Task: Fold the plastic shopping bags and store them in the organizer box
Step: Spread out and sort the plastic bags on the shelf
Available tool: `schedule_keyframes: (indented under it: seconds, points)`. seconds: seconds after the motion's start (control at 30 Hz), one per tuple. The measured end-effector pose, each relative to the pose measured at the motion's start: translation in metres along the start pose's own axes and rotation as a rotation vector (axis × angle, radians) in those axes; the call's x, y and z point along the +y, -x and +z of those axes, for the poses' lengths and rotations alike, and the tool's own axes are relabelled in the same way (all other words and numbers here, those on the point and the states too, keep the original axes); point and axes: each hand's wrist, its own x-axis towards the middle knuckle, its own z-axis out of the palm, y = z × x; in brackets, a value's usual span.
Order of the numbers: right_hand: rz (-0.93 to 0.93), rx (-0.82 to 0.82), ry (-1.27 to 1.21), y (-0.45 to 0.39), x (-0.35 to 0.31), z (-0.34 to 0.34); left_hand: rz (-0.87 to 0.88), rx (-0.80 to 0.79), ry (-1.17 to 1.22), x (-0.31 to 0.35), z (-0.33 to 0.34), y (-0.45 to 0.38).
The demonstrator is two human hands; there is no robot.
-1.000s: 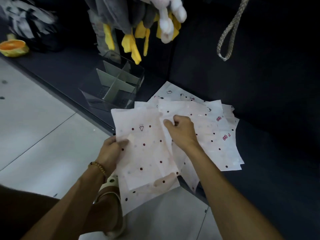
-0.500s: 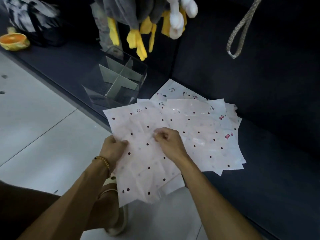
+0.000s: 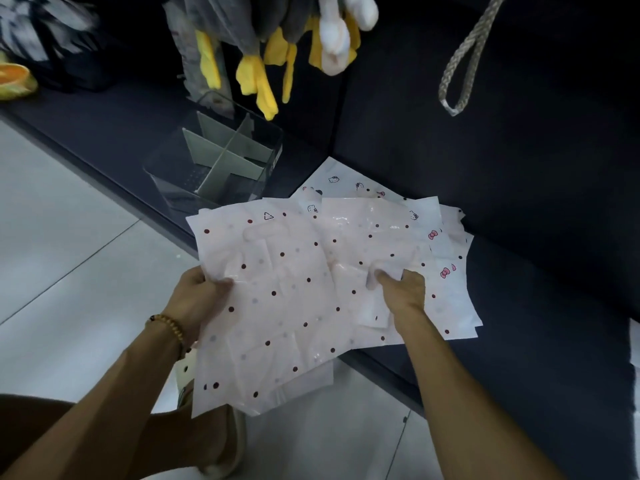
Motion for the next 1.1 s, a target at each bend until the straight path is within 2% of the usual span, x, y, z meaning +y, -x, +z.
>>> schedule_keyframes:
  seconds: [0.2,0.33,0.43,0.5,0.6,0.7,0.83,0.9,1.0,1.03,1.1]
  points:
    - [-0.097,-0.219,-0.132,0.042,-0.062,-0.052,0.065,0.035,0.052,0.020,0.012,0.012]
    - [-0.168,-0.306,-0.096,0.078,-0.102,-0.082,0.113,-0.001,0.213,0.041,0.028,0.033]
    - [-0.143,-0.420,-0.126,0.102,-0.122,-0.078,0.110,-0.119,0.304,0.056,0.043,0.053]
    - [-0.098,-0.542,-0.261,0.117,-0.128,-0.061,0.076,-0.233,0.358,0.060,0.052,0.065]
    - [-0.042,-0.649,-0.456,0.127,-0.128,-0.033,0.027,-0.297,0.504,0.061,0.056,0.073]
    - [-0.121,-0.689,-0.381,0.127,-0.117,-0.012,-0.014,-0.338,0.700,0.058,0.046,0.071]
    - [-0.237,-0.653,-0.201,0.128,-0.095,0.013,0.023,-0.549,0.663,0.048,0.034,0.070]
    - [-0.202,-0.661,-0.249,0.128,-0.090,0.023,0.043,-0.502,0.583,0.040,0.035,0.065]
    - [-0.202,-0.649,-0.307,0.121,-0.083,0.027,0.005,-0.131,0.374,0.030,0.037,0.048]
    - [-0.231,-0.600,-0.296,0.115,-0.079,0.025,0.003,-0.045,0.306,0.027,0.037,0.042]
    - [-0.306,-0.408,-0.189,0.097,-0.063,0.016,0.012,-0.027,0.232,0.024,0.033,0.033]
